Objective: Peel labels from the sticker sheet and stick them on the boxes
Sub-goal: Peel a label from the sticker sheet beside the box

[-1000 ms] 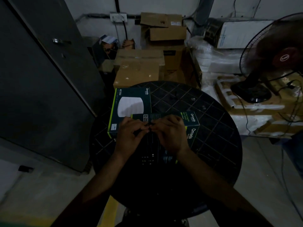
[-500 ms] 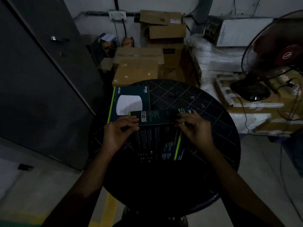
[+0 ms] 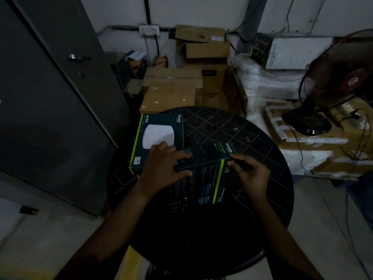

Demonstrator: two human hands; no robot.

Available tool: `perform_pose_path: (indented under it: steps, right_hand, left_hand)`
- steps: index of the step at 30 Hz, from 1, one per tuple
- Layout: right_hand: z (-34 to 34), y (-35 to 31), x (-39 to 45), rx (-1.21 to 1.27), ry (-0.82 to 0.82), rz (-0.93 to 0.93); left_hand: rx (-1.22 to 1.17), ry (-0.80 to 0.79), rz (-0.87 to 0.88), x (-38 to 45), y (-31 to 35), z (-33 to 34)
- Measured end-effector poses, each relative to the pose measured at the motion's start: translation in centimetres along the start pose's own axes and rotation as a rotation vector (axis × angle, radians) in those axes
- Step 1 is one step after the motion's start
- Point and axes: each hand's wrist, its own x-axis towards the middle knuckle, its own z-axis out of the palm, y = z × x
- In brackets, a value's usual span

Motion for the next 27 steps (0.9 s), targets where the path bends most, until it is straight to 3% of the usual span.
perform_pose_path:
  steps: [6, 9, 15, 19, 22, 27]
  right_hand:
    - [0.8, -1.6, 0.0, -0.109, -0.168, -0.177]
    - [2.3, -1.9, -1.2, -0.016, -0.217, -0.183]
    - [4.9, 1.8, -2.7, 0.160, -0.225, 0.186]
    - [6.9, 7.8, -3.5, -0.265, -0.427, 0.247]
    - [8.0, 10.5, -3.9, -0.416, -0.595, 0.329]
    - [11.5, 14.1, -3.7, -0.695, -0.964, 0.206]
  left_hand:
    - [0.071, -0.262, 0.078, 0.9, 2.2, 1.0]
    - [0.115, -0.278, 0.097, 0.3, 1.4, 0.9]
    - [0.066, -0.344, 0.013, -2.1, -2.3, -1.4]
    - [0.050, -0.347, -0.093, -3.8, -4.2, -2.6]
    - [0.051, -0.334, -0.126, -4.9, -5.1, -3.1]
    - [0.042, -0.322, -0.153, -5.8, -6.2, -3.9]
